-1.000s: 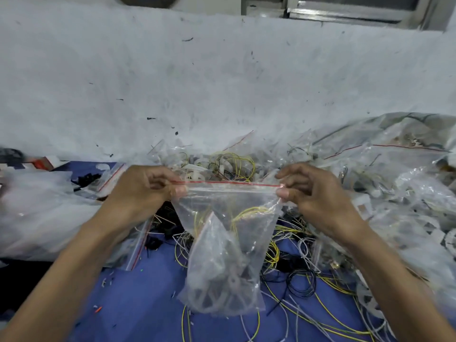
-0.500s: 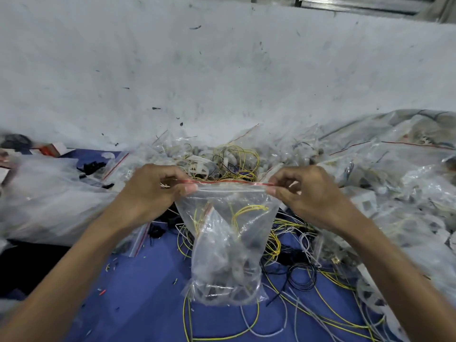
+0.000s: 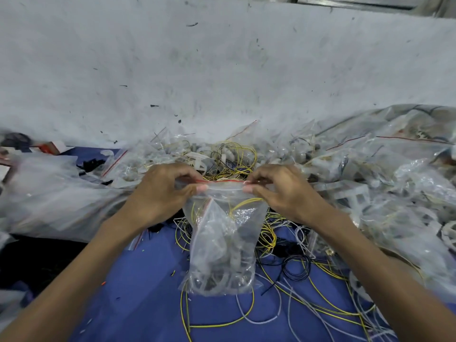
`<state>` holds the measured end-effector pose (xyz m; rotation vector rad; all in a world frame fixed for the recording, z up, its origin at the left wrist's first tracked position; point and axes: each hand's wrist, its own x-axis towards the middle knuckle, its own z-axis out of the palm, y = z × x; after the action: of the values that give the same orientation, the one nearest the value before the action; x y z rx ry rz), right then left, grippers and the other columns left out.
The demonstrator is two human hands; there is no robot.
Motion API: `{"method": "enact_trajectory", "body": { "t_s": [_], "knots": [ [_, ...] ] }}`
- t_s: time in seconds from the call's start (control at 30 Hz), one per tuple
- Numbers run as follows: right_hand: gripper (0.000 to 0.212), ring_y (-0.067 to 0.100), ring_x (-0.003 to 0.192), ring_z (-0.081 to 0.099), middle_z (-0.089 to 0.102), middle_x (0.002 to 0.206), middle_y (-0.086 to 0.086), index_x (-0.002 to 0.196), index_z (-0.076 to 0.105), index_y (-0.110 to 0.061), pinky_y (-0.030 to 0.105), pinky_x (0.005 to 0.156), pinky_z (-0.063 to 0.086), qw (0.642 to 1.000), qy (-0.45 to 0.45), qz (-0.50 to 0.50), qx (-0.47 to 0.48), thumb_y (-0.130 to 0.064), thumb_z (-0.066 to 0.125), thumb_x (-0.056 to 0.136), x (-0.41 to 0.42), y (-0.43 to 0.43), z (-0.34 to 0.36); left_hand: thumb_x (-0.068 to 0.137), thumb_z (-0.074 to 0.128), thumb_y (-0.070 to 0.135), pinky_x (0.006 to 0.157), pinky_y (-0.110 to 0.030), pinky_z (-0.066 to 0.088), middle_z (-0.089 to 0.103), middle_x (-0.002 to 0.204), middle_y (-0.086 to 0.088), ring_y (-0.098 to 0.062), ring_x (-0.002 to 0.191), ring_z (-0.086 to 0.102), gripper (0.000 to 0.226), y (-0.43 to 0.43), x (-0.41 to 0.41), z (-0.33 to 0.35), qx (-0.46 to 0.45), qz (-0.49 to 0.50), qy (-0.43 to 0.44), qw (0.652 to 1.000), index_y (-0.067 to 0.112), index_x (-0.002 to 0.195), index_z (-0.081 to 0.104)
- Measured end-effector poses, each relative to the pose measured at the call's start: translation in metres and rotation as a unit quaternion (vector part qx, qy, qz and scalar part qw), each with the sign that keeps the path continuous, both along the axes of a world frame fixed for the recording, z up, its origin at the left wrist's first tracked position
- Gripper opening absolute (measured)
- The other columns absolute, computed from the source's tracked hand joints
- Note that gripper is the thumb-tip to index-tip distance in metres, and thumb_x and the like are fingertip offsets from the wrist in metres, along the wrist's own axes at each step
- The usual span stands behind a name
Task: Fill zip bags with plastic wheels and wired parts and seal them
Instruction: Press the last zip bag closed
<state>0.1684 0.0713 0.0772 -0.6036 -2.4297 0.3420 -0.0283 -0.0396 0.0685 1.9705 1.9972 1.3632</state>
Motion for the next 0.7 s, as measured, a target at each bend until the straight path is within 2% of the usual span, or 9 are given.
{"method": "enact_trajectory", "body": {
  "t_s": [0.07, 0.1, 0.17, 0.23, 0.33, 0.4, 0.53, 0.7],
  "knots": [
    [0.015, 0.007, 0.071, 0.057, 0.066, 0.08, -0.002, 0.088, 0.071, -0.007, 0.012, 0.067, 0.044, 1.0, -0.012, 0.014, 0.018, -0.021, 0.067, 0.084, -0.002, -0.001, 0.001, 0.077, 0.075, 0.013, 0.065, -0.005, 0.041, 0.065, 0.075, 0.016, 0.011, 0.07, 0.059, 0.019, 0.002, -0.002, -0.003, 0.016, 0.005, 0.007, 1.0, 0.029, 0.073, 0.065],
    [0.014, 0.008, 0.071, 0.056, 0.066, 0.079, -0.002, 0.087, 0.071, -0.006, 0.016, 0.068, 0.045, 0.999, -0.013, 0.019, 0.032, -0.019, 0.068, 0.084, -0.004, -0.002, 0.001, 0.078, 0.075, 0.012, 0.065, -0.007, 0.041, 0.065, 0.075, 0.014, 0.007, 0.07, 0.059, 0.02, 0.003, -0.003, -0.004, 0.024, 0.01, 0.012, 1.0, 0.029, 0.072, 0.065],
    [0.01, 0.006, 0.068, 0.053, 0.06, 0.074, -0.008, 0.084, 0.071, -0.005, 0.021, 0.067, 0.043, 0.998, -0.008, 0.028, 0.058, -0.015, 0.068, 0.083, -0.006, -0.004, 0.001, 0.079, 0.074, 0.014, 0.07, -0.019, 0.044, 0.066, 0.075, 0.008, -0.006, 0.072, 0.061, 0.016, 0.004, -0.003, -0.008, 0.042, 0.028, 0.023, 0.998, 0.026, 0.073, 0.065],
    [0.005, -0.001, 0.064, 0.048, 0.054, 0.072, -0.012, 0.08, 0.07, -0.006, 0.017, 0.064, 0.038, 0.997, -0.005, 0.034, 0.072, -0.012, 0.069, 0.081, -0.007, -0.005, 0.001, 0.079, 0.07, 0.021, 0.071, -0.027, 0.044, 0.064, 0.075, 0.006, -0.014, 0.073, 0.061, 0.006, 0.005, 0.0, -0.012, 0.059, 0.043, 0.037, 0.997, 0.018, 0.075, 0.067],
    [0.005, -0.007, 0.065, 0.05, 0.057, 0.071, -0.013, 0.081, 0.072, -0.008, 0.01, 0.065, 0.038, 0.998, 0.003, 0.033, 0.06, -0.013, 0.071, 0.08, -0.009, -0.004, 0.002, 0.081, 0.071, 0.012, 0.074, -0.03, 0.045, 0.063, 0.079, 0.005, -0.016, 0.076, 0.06, 0.002, 0.006, 0.0, -0.014, 0.069, 0.038, 0.062, 0.995, 0.011, 0.082, 0.069],
    [0.011, -0.005, 0.066, 0.055, 0.063, 0.075, -0.011, 0.085, 0.073, -0.009, 0.007, 0.066, 0.042, 0.998, 0.004, 0.045, 0.033, -0.018, 0.072, 0.079, -0.01, -0.005, 0.003, 0.08, 0.072, 0.01, 0.077, -0.031, 0.045, 0.065, 0.082, 0.003, -0.017, 0.08, 0.06, 0.005, 0.006, 0.0, -0.013, 0.06, 0.018, 0.08, 0.995, 0.011, 0.085, 0.07],
    [0.014, 0.011, 0.07, 0.056, 0.065, 0.079, -0.005, 0.092, 0.073, -0.011, 0.026, 0.068, 0.045, 0.997, -0.023, 0.032, 0.064, -0.021, 0.068, 0.083, -0.02, -0.013, -0.003, 0.076, 0.076, 0.013, 0.071, -0.027, 0.039, 0.061, 0.077, 0.008, -0.015, 0.076, 0.056, 0.007, 0.009, 0.004, -0.012, 0.067, 0.031, 0.115, 0.991, 0.011, 0.081, 0.071],
    [0.006, 0.01, 0.068, 0.05, 0.052, 0.073, -0.014, 0.083, 0.071, -0.013, 0.026, 0.066, 0.039, 0.995, 0.0, 0.005, 0.104, -0.012, 0.065, 0.083, -0.027, -0.019, -0.005, 0.072, 0.079, 0.008, 0.067, -0.029, 0.04, 0.057, 0.072, 0.009, -0.017, 0.07, 0.053, 0.012, 0.006, 0.009, -0.014, 0.107, 0.037, 0.15, 0.982, 0.012, 0.074, 0.067]
  ]
}}
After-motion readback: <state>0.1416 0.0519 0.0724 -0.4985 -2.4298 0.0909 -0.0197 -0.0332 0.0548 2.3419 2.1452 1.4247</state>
